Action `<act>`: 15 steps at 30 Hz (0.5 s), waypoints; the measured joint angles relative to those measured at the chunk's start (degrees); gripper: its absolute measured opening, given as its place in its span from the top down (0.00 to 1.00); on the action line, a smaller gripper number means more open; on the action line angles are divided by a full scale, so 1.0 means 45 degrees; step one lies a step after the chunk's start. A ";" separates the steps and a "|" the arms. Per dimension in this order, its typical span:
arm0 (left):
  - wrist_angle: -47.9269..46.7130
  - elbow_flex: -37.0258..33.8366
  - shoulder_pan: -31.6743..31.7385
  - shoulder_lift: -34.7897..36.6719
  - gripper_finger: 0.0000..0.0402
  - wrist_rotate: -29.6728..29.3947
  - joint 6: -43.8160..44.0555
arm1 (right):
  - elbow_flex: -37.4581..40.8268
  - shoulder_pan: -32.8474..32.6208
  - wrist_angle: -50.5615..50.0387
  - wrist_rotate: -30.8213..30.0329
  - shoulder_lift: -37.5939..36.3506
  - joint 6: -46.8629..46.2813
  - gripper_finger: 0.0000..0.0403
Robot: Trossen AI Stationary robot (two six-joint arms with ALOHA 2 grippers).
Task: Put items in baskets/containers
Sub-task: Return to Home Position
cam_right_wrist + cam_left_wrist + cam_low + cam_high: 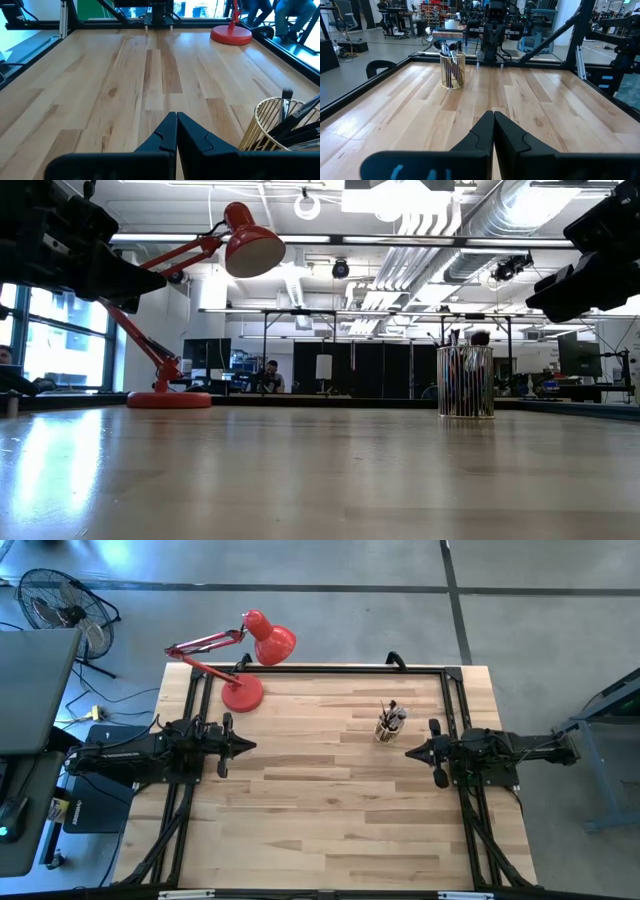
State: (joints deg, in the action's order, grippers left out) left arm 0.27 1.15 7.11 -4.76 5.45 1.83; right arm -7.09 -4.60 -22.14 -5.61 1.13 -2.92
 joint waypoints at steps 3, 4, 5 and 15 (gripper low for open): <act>0.0000 0.0000 0.0000 -0.0003 0.99 0.0000 0.0000 | 0.0000 0.0000 0.0017 0.0000 0.0000 0.0000 1.00; 0.0000 -0.0001 0.0000 0.0002 0.99 0.0000 -0.0004 | 0.0000 0.0000 0.0021 0.0000 0.0000 -0.0001 1.00; 0.0000 0.0000 0.0000 0.0001 0.99 0.0000 0.0000 | 0.0000 0.0000 0.0021 0.0000 0.0000 -0.0005 1.00; 0.0000 0.0000 0.0000 0.0001 0.99 0.0000 0.0000 | 0.0000 0.0000 0.0070 0.0000 0.0000 -0.0005 1.00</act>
State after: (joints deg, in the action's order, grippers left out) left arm 0.27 1.15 7.11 -4.76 5.45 1.83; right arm -7.09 -4.60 -21.82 -5.61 1.13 -2.94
